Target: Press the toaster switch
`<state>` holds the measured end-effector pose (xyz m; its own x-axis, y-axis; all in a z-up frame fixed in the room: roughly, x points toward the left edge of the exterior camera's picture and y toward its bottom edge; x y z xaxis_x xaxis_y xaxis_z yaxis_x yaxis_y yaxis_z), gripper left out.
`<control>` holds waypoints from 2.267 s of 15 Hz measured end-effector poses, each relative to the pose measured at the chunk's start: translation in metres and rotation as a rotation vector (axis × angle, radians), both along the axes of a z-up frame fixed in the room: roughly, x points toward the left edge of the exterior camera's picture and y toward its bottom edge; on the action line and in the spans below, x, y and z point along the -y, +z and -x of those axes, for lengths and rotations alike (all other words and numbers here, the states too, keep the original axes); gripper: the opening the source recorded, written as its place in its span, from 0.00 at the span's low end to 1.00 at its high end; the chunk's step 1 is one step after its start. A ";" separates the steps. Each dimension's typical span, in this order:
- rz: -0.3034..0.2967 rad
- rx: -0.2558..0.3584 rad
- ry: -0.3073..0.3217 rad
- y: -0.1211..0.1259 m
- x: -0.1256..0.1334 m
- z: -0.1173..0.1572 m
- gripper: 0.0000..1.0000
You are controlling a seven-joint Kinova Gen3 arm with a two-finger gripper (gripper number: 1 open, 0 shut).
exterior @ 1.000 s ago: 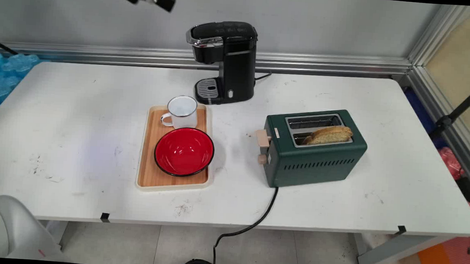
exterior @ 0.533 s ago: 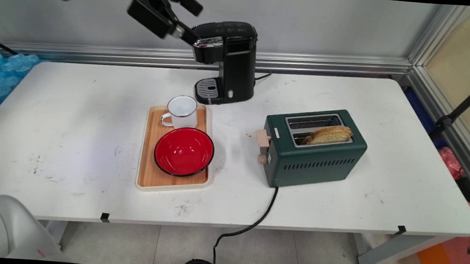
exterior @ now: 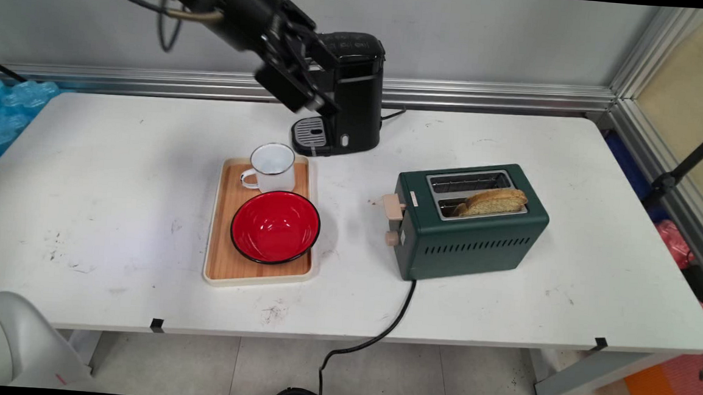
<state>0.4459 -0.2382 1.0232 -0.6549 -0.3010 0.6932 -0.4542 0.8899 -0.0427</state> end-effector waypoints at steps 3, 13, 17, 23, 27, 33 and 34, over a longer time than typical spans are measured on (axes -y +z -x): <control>-0.014 0.037 0.008 -0.015 0.006 0.027 1.00; -0.070 0.138 0.037 -0.062 0.021 0.101 1.00; -0.089 0.177 0.039 -0.080 0.024 0.119 0.00; -0.108 0.215 0.031 -0.103 0.031 0.141 0.00; -0.122 0.232 0.026 -0.117 0.033 0.150 0.00; -0.141 0.256 0.025 -0.134 0.036 0.156 0.00; -0.144 0.259 0.026 -0.137 0.037 0.157 0.00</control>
